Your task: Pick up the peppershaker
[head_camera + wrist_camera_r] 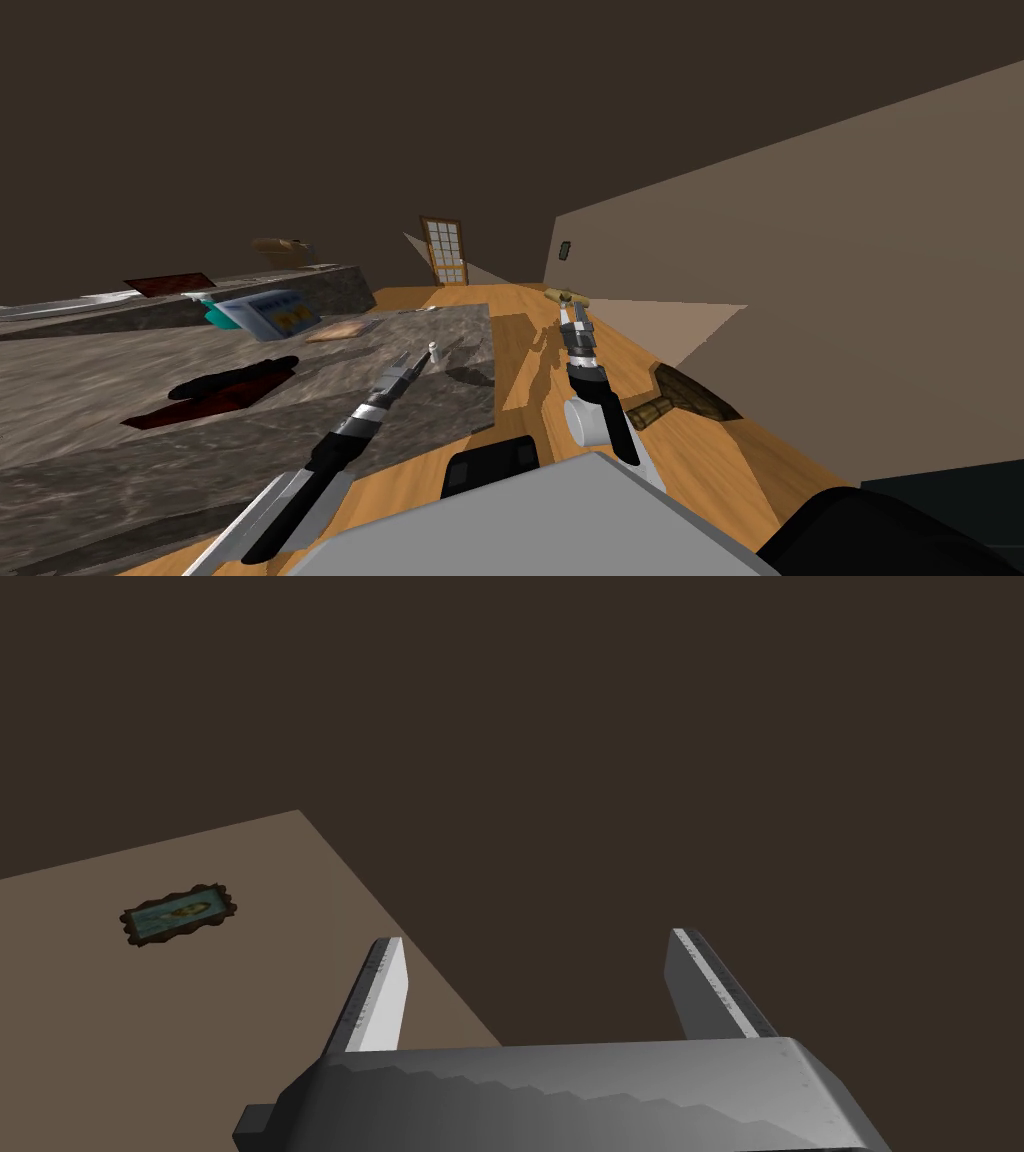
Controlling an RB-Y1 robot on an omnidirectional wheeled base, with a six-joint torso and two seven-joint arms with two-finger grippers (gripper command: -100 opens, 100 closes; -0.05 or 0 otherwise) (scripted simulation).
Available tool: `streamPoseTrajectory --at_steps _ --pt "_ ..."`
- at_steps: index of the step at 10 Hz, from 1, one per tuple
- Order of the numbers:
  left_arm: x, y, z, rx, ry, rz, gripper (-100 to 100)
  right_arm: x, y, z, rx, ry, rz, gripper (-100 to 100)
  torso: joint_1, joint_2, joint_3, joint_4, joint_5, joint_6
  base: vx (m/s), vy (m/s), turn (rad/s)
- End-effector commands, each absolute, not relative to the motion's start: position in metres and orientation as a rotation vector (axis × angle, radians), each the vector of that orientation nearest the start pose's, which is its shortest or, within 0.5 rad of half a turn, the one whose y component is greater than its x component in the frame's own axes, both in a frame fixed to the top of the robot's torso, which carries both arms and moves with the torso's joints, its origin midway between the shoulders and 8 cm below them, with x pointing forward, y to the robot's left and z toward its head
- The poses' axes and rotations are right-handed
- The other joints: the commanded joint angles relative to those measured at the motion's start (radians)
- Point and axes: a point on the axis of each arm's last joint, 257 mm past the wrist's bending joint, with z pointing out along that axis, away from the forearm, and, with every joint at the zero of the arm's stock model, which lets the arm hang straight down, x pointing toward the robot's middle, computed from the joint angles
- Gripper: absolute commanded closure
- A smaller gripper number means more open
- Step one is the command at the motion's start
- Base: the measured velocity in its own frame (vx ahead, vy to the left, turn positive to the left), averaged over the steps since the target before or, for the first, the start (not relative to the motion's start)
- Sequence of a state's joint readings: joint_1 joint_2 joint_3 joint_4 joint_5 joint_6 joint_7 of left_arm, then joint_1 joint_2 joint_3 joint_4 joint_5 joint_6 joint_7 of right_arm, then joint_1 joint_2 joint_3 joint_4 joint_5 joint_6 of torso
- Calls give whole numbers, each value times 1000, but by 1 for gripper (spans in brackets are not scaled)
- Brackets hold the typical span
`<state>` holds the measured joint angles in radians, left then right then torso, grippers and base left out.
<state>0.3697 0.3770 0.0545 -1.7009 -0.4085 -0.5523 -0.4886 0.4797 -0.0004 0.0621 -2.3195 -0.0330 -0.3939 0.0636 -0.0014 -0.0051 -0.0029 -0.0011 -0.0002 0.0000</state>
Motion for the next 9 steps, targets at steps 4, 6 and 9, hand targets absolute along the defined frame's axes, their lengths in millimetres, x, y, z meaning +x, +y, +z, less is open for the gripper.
streamPoseTrajectory --at_steps 4,6,9 --pt "408 319 -259 80 1564 -331 -100 357 -261 28 699 648 1325 0 0 -1 0 0 0 0 72 -20 -33" --pt "402 332 -287 124 1645 -269 -100 357 -261 28 699 648 1325 0 -1 -2 -1 0 0 0 118 -24 -43" --pt "402 330 -290 126 1649 -265 0 357 -261 28 699 648 1325 0 0 0 0 0 0 0 65 -7 -11"
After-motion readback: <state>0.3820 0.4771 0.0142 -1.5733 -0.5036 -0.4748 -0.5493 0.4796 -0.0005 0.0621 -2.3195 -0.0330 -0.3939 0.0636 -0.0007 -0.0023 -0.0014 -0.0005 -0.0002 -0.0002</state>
